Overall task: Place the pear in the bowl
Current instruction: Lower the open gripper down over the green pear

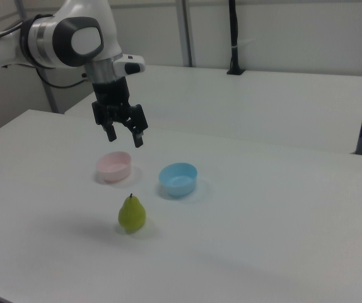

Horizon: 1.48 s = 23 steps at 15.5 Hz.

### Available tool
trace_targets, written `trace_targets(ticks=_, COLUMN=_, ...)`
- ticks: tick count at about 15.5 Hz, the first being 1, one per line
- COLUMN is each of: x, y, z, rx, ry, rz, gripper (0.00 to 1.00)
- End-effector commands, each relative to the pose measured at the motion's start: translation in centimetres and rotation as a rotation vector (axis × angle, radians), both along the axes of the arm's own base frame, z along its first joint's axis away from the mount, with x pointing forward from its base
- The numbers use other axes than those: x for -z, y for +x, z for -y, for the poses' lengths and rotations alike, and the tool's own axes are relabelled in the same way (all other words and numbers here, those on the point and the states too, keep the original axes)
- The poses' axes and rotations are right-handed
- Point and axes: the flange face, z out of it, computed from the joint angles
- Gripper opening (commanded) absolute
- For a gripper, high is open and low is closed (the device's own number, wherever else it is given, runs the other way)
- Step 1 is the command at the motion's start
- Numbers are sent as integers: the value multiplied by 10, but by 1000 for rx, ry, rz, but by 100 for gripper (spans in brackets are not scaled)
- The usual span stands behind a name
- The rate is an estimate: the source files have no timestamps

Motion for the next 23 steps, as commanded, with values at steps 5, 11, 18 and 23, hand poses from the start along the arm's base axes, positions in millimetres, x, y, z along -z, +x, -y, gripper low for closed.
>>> trace_targets(ticks=5, x=-6, y=1, z=1, rx=-6, ry=42, rz=6, gripper=100)
trace_targets(ticks=11, x=14, y=10, z=-14, rx=-37, ry=25, rz=-24, gripper=100)
trace_targets(ticks=18, x=115, y=33, z=-62, rx=-187, ry=-37, rz=-135, gripper=100)
trace_targets(ticks=23, x=165, y=22, z=-48, rx=-303, ry=-71, rz=-256, gripper=100)
